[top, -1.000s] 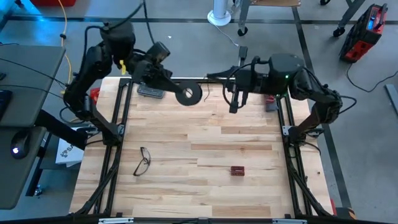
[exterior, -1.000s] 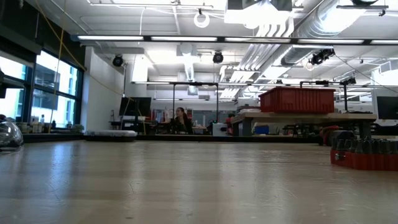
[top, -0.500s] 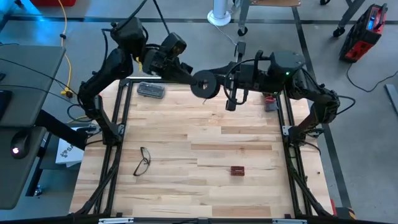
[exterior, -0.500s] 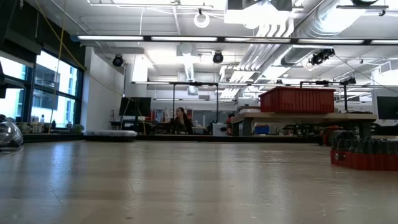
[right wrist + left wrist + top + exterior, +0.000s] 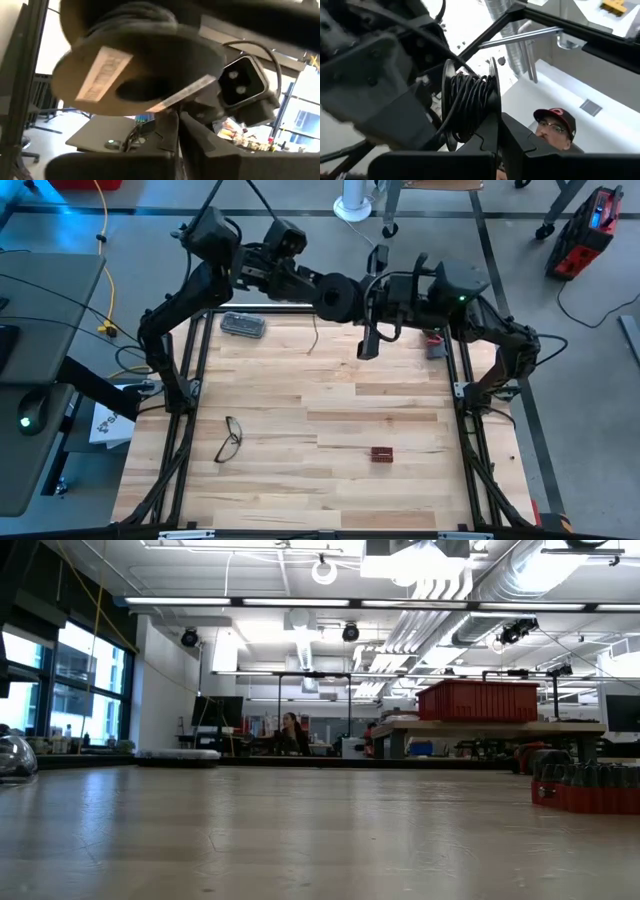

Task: Coil cords
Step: Coil the black wire into the spool

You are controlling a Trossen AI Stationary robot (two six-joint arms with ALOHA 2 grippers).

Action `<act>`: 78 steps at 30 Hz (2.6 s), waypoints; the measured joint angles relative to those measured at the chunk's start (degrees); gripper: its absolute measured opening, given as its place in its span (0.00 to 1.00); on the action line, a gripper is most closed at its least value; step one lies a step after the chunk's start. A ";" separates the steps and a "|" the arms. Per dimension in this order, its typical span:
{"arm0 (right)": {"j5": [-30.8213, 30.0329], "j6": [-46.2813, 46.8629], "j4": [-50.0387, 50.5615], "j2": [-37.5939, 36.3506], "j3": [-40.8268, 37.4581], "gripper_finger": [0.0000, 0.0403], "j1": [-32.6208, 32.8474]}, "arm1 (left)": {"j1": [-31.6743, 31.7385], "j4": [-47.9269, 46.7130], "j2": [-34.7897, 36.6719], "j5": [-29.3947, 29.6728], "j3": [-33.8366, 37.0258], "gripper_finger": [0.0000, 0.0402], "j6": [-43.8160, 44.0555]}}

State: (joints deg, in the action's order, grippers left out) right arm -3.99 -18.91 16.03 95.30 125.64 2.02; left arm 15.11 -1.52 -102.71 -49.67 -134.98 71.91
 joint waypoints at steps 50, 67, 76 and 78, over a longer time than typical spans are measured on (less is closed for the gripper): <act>-6.43 -3.72 -3.73 5.90 -0.02 0.30 2.51 | 1.41 16.40 1.64 2.45 -0.02 0.01 -4.14; -7.87 -10.02 -4.50 7.43 -0.04 0.27 2.54 | 0.92 14.91 1.31 2.43 0.00 0.01 -4.51; -7.82 -9.57 -5.11 7.43 -0.04 0.10 2.91 | 0.99 15.12 1.31 2.27 0.00 0.01 -4.65; -7.84 -8.53 -5.05 7.43 -0.04 0.06 2.91 | 0.99 15.12 1.31 2.27 0.00 0.01 -4.65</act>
State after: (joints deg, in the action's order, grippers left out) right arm -11.83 -27.44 10.98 102.74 125.60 4.93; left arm 16.10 13.61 -101.41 -47.40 -134.98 67.26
